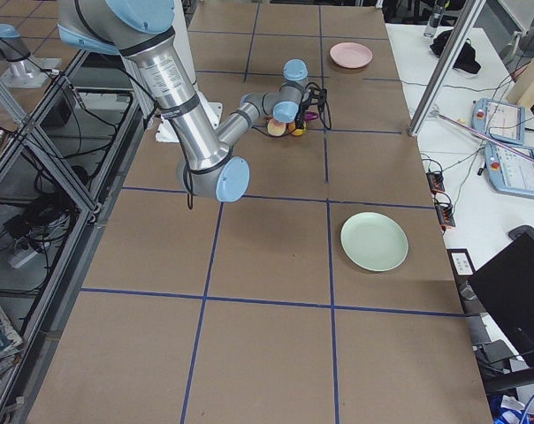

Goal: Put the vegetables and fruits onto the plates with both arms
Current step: 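Reach the right gripper down to the pomegranate and grasp it, then carry the pomegranate to the green plate while the left arm reaches out, then grasp the purple eggplant with the left gripper while the right releases the pomegranate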

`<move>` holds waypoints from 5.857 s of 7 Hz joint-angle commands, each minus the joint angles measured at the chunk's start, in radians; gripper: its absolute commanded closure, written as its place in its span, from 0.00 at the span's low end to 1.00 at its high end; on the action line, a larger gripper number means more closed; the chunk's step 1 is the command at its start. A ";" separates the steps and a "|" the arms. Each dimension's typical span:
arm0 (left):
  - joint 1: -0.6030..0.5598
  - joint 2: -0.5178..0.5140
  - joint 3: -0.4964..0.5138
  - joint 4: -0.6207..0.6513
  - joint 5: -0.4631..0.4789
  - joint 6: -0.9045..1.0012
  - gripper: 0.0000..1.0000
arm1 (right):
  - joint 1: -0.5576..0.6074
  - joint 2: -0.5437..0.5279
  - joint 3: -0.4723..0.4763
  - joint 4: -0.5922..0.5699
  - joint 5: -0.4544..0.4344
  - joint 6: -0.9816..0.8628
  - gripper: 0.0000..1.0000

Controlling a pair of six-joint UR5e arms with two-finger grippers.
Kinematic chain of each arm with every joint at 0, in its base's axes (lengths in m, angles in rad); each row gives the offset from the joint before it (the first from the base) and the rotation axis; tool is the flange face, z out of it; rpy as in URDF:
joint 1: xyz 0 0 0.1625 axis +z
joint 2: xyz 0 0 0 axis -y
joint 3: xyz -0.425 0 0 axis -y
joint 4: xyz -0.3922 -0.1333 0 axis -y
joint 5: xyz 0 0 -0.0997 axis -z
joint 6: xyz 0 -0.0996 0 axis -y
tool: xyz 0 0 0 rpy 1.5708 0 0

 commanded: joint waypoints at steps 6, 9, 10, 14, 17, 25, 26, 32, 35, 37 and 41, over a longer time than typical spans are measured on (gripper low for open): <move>-0.001 0.001 -0.013 0.002 -0.022 0.001 0.00 | -0.080 0.021 -0.064 -0.043 -0.120 0.004 0.13; -0.001 0.001 -0.013 0.000 -0.022 0.001 0.00 | -0.073 0.027 -0.047 -0.101 -0.136 0.002 0.98; 0.001 0.001 -0.013 0.000 -0.022 0.001 0.00 | -0.056 0.027 -0.036 -0.104 -0.136 0.002 1.00; 0.004 0.003 -0.008 -0.037 -0.046 0.008 0.00 | 0.158 -0.046 0.169 -0.389 -0.070 -0.272 1.00; 0.099 -0.012 -0.022 -0.063 -0.123 -0.111 0.00 | 0.398 -0.106 0.011 -0.384 0.004 -0.740 1.00; 0.828 -0.582 0.045 -0.272 0.138 -1.133 0.00 | 0.581 -0.127 -0.418 -0.192 -0.001 -1.139 0.58; 0.895 -0.652 0.077 -0.272 0.189 -1.236 0.00 | 0.579 -0.131 -0.412 -0.180 0.001 -1.139 0.10; 1.072 -0.786 0.306 -0.460 0.355 -1.296 0.06 | 0.613 -0.143 -0.323 -0.120 0.199 -1.133 0.00; 1.114 -0.803 0.321 -0.469 0.357 -1.294 0.09 | 0.613 -0.155 -0.283 -0.124 0.209 -1.128 0.00; 1.124 -0.821 0.329 -0.468 0.357 -1.296 0.11 | 0.613 -0.170 -0.259 -0.124 0.223 -1.128 0.00; 1.132 -0.821 0.337 -0.468 0.357 -1.294 0.30 | 0.613 -0.195 -0.234 -0.123 0.225 -1.128 0.00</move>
